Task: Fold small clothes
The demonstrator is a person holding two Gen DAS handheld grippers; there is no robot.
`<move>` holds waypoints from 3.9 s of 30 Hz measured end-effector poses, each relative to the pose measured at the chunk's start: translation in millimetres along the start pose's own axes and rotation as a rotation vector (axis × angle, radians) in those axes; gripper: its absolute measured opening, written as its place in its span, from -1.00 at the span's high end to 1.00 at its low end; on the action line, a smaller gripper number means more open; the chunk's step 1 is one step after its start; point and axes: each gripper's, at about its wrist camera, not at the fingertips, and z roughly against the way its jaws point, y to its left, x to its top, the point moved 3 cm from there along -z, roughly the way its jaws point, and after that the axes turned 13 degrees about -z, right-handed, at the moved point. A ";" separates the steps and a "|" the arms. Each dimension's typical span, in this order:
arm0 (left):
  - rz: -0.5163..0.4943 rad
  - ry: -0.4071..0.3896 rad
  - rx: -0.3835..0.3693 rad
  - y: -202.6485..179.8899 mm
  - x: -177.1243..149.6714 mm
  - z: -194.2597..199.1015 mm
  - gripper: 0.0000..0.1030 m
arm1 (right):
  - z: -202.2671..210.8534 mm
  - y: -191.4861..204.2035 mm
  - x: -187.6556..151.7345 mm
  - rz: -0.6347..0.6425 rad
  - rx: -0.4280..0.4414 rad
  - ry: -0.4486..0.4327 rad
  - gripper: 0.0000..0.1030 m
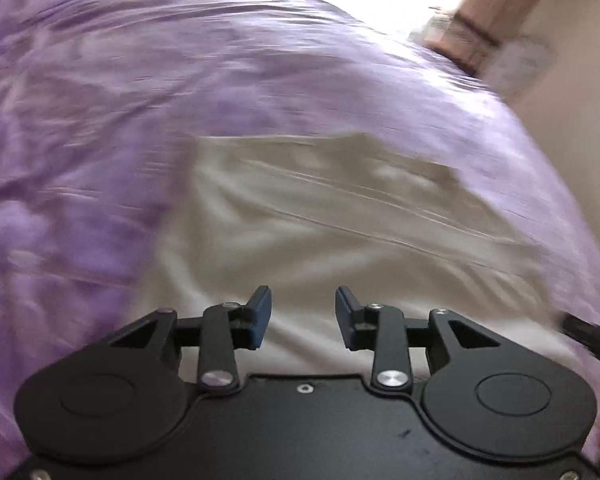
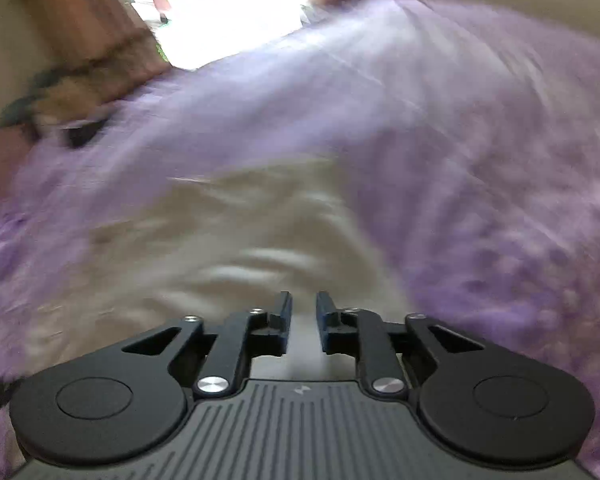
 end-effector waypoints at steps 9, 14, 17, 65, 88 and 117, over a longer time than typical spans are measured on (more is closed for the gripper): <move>-0.079 0.101 -0.092 -44.2 -58.1 0.5 0.25 | 3.5 68.3 -104.6 0.120 0.197 0.255 0.57; -0.013 0.113 0.006 3.5 -67.9 24.6 0.25 | 22.2 18.7 -78.4 0.012 0.116 0.163 0.58; 0.053 0.120 0.062 32.0 -78.4 37.8 0.25 | 38.5 -24.8 -54.8 -0.042 0.022 0.074 0.58; 0.535 -0.101 -0.053 63.2 -136.5 64.9 0.16 | 2.2 98.9 -144.6 0.238 -0.041 0.146 0.53; 0.798 -0.236 -0.099 100.8 -138.0 38.0 0.20 | -2.5 108.8 -154.0 0.310 -0.093 0.151 0.52; 0.676 -0.183 -0.062 87.8 -115.4 38.3 0.86 | 34.5 63.2 -98.3 0.247 -0.182 -0.052 0.44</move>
